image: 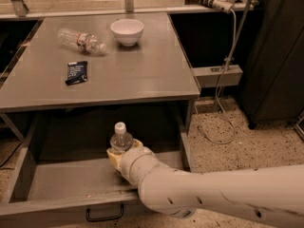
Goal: Place blue plastic bottle into top drawer
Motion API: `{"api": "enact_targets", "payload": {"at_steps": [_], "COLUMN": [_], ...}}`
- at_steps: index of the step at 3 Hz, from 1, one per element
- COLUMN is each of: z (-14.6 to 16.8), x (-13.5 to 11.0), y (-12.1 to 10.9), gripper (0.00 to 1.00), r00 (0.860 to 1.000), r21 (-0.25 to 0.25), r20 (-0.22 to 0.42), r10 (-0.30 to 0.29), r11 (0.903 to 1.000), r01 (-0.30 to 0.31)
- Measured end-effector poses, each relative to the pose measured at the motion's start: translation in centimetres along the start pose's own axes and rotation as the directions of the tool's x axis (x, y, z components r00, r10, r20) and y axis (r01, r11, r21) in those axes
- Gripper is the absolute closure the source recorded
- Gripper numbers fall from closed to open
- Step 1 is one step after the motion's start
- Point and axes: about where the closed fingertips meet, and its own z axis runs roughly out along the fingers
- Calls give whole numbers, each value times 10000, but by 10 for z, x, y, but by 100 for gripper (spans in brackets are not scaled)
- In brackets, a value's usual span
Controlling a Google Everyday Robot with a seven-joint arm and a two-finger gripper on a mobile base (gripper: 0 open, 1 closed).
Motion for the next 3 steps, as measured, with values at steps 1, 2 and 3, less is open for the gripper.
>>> {"api": "enact_targets", "payload": {"at_steps": [1, 2, 3], "z": [0, 0, 0], "x": [0, 0, 0], "y": [0, 0, 0], "gripper": [12, 0, 0], "r00": [10000, 10000, 10000], "r21": [0, 0, 0], "r20": [0, 0, 0], "r10": [0, 0, 0], "r11": [10000, 10000, 10000], "r01": [0, 0, 0]}}
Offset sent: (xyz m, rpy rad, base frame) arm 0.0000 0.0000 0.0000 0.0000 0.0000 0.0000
